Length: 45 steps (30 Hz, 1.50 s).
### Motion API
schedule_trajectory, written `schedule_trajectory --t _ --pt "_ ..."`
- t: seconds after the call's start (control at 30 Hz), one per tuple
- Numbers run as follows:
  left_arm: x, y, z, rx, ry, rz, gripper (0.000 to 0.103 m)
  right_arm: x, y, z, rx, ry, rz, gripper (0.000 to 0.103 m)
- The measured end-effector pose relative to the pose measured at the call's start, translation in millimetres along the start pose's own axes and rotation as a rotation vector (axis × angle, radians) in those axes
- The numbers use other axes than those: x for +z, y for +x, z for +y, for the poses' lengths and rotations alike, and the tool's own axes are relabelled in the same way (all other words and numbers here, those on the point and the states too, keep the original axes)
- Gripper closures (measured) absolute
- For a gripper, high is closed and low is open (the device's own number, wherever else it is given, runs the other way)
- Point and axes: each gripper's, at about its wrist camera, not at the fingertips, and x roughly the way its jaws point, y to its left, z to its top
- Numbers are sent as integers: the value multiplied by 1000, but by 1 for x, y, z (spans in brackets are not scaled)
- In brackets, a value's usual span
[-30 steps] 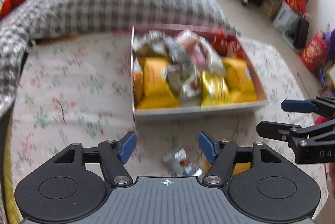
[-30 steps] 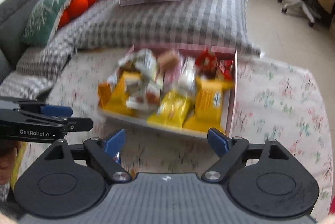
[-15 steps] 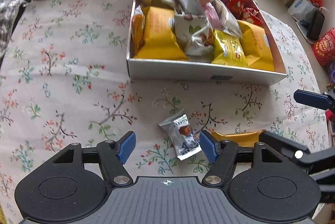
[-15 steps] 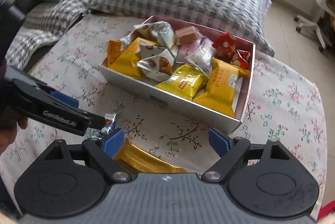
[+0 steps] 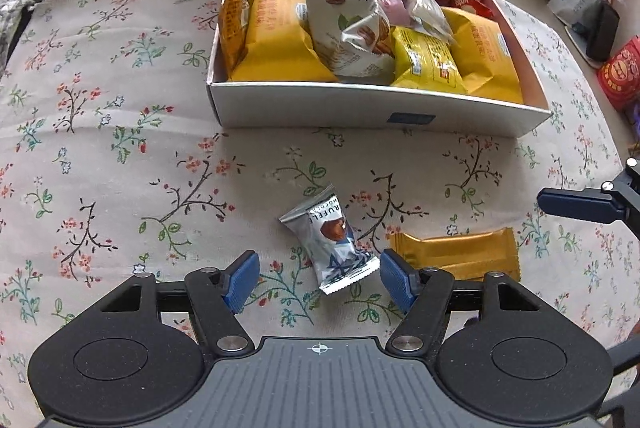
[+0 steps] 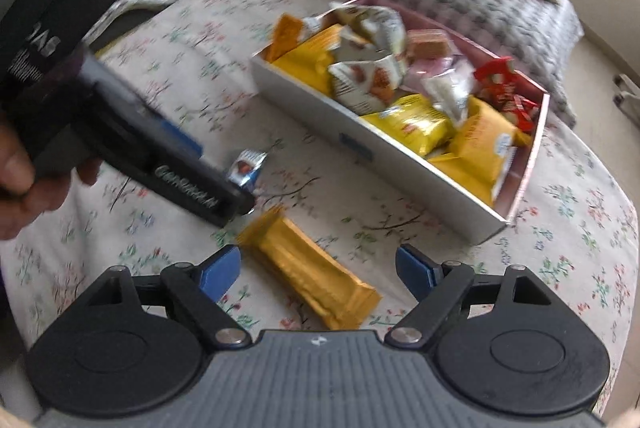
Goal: Organize snacks
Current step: 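Grasp the gold bar with the right gripper while the left grasps the silver chocolate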
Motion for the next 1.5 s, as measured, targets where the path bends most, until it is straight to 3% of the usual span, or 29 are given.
schedule_trajectory --t 0.1,0.43,1.0,1.07,1.1,1.17,1.2,1.5 --pt "-2 1 -3 2 18 -13 40 -1 2 8 6 -47 3 22" --pt "0 5 -1 0 62 -51 74 -5 18 14 -30 -102 38 28" --pt "1 -1 -4 -6 139 -87 81 -5 31 19 -35 -138 31 36" --pt "1 -1 -5 -8 142 -87 88 -4 32 18 -13 -122 33 48" --pt "1 -2 -4 -11 139 -84 89 -2 33 17 6 -119 38 53" --pt "1 -1 -3 -11 137 -86 89 1 33 19 41 -113 55 72" --pt "1 -1 -3 -10 138 -86 89 3 33 21 53 -116 64 75" --pt "5 -2 4 -14 106 -91 89 12 31 18 32 -76 99 77"
